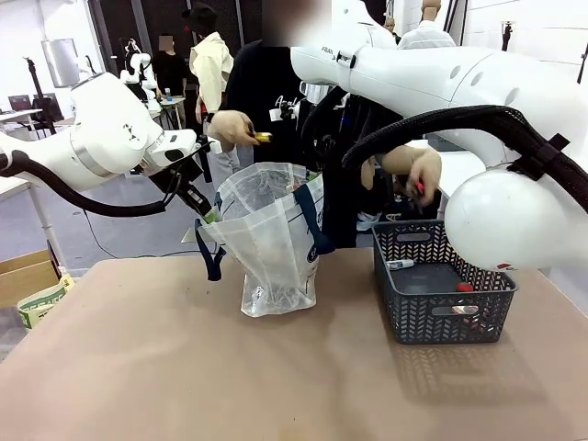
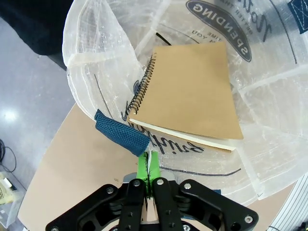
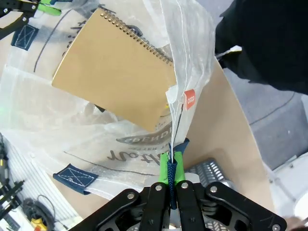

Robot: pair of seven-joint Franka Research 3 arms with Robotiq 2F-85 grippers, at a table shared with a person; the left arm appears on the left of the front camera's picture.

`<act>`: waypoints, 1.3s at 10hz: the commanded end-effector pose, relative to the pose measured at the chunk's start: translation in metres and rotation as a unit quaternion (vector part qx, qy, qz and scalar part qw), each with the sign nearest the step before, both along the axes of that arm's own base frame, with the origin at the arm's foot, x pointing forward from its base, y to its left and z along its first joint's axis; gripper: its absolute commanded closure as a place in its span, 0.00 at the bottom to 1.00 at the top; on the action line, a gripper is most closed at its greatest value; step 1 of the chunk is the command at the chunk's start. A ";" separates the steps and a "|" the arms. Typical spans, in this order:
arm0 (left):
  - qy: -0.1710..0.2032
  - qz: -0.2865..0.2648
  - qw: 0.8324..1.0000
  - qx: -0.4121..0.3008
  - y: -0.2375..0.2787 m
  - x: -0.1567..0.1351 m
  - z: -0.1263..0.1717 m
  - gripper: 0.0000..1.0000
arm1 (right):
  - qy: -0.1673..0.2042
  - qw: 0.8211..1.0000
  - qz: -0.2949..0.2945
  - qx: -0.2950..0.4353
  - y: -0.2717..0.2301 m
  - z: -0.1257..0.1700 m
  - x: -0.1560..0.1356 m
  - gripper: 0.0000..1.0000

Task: Transfer purchased items from the store into the shopping bag.
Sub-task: Move the Reusable shopping bag to the right side of the table.

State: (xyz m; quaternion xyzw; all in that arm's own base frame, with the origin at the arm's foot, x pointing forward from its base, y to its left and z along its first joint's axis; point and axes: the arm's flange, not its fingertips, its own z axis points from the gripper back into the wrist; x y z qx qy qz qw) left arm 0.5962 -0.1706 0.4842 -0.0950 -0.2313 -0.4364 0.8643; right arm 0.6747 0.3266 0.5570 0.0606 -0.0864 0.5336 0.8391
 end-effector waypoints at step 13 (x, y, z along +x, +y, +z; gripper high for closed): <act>-0.004 0.003 1.000 0.000 0.002 0.001 0.000 1.00 | -0.003 1.000 0.000 -0.003 0.000 0.002 -0.001 1.00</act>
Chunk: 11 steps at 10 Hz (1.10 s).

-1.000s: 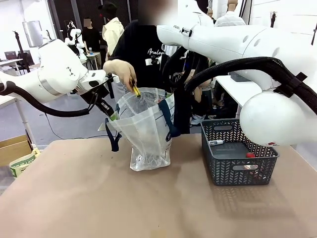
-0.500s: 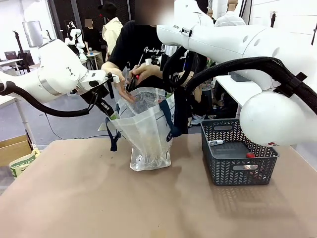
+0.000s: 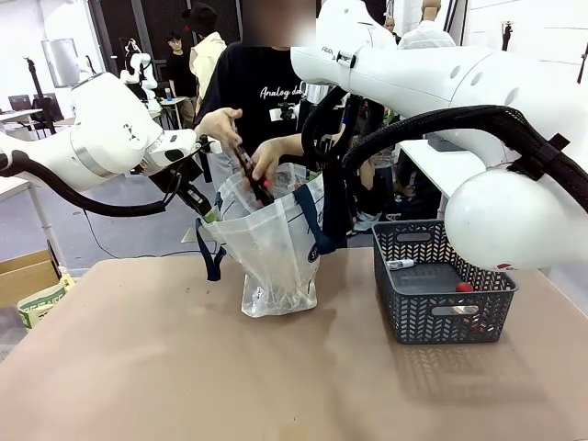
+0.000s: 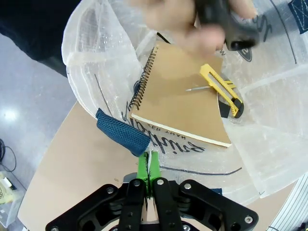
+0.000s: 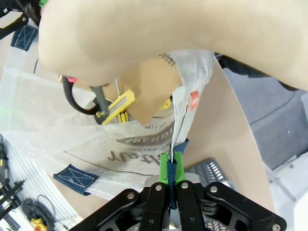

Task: Transfer purchased items from the store into the shopping bag.
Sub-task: Move the Reusable shopping bag to the right side of the table.

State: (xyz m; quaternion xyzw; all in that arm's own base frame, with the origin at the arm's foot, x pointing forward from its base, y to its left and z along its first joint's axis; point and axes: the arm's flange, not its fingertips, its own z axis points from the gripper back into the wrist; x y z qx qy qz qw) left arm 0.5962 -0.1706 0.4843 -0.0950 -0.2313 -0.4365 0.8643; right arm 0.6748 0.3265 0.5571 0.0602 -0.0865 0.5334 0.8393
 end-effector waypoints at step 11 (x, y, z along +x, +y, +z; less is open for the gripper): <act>-0.004 0.003 1.000 0.000 0.002 0.001 0.000 1.00 | -0.003 1.000 0.000 -0.003 0.000 0.002 -0.001 1.00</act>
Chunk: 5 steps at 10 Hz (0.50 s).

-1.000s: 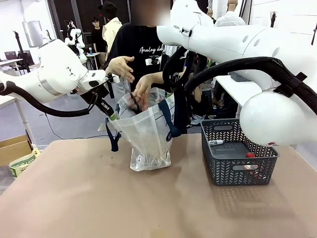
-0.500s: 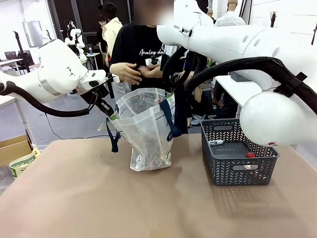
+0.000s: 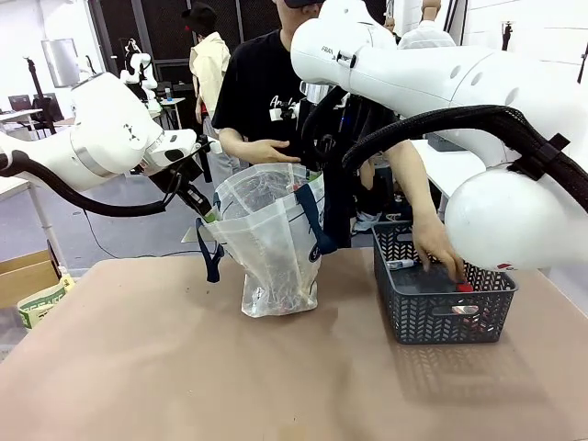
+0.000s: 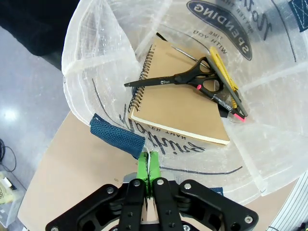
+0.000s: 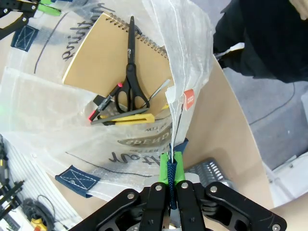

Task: Transfer purchased items from the store into the shopping bag.
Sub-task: Move the Reusable shopping bag to the right side of the table.

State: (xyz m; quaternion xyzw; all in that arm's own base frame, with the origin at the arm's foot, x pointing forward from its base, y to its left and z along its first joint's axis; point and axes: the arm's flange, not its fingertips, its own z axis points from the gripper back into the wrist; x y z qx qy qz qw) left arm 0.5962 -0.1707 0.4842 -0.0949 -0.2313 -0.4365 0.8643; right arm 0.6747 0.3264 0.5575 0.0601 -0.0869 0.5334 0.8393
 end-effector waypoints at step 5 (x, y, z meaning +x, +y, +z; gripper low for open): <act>-0.004 0.003 1.000 0.000 0.002 0.001 0.000 1.00 | -0.002 1.000 0.000 -0.003 0.001 0.001 -0.001 1.00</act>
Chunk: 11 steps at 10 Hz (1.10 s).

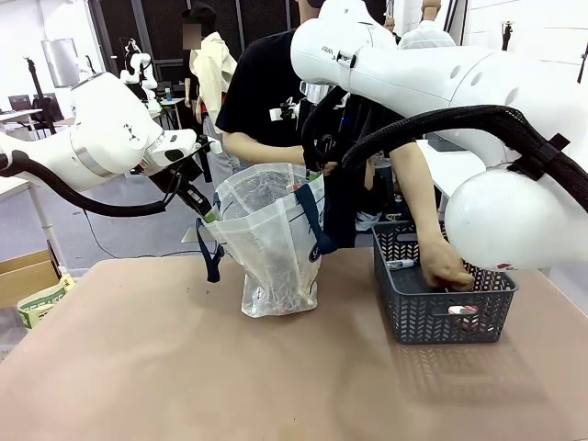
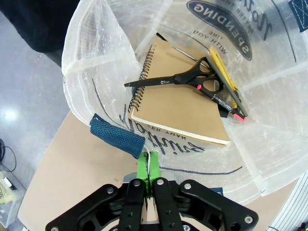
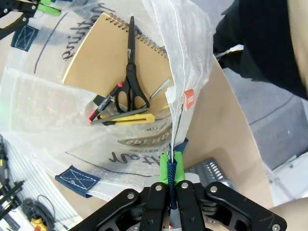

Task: Transfer purchased items from the store into the shopping bag.
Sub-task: Move the Reusable shopping bag to the right side of the table.

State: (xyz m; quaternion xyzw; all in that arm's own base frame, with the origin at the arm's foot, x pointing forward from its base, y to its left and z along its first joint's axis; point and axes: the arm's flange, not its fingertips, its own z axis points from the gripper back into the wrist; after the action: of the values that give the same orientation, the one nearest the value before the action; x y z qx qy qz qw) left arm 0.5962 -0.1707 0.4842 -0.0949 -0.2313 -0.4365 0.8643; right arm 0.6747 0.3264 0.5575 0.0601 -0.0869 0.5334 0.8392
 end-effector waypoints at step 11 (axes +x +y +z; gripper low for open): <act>-0.004 0.003 1.000 0.000 0.002 0.001 0.000 1.00 | -0.002 1.000 0.000 -0.003 0.001 0.001 -0.001 1.00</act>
State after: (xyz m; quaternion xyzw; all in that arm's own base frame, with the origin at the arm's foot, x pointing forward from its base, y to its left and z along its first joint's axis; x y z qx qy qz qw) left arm 0.5962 -0.1706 0.4843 -0.0949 -0.2313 -0.4365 0.8643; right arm 0.6747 0.3264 0.5575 0.0601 -0.0869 0.5334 0.8392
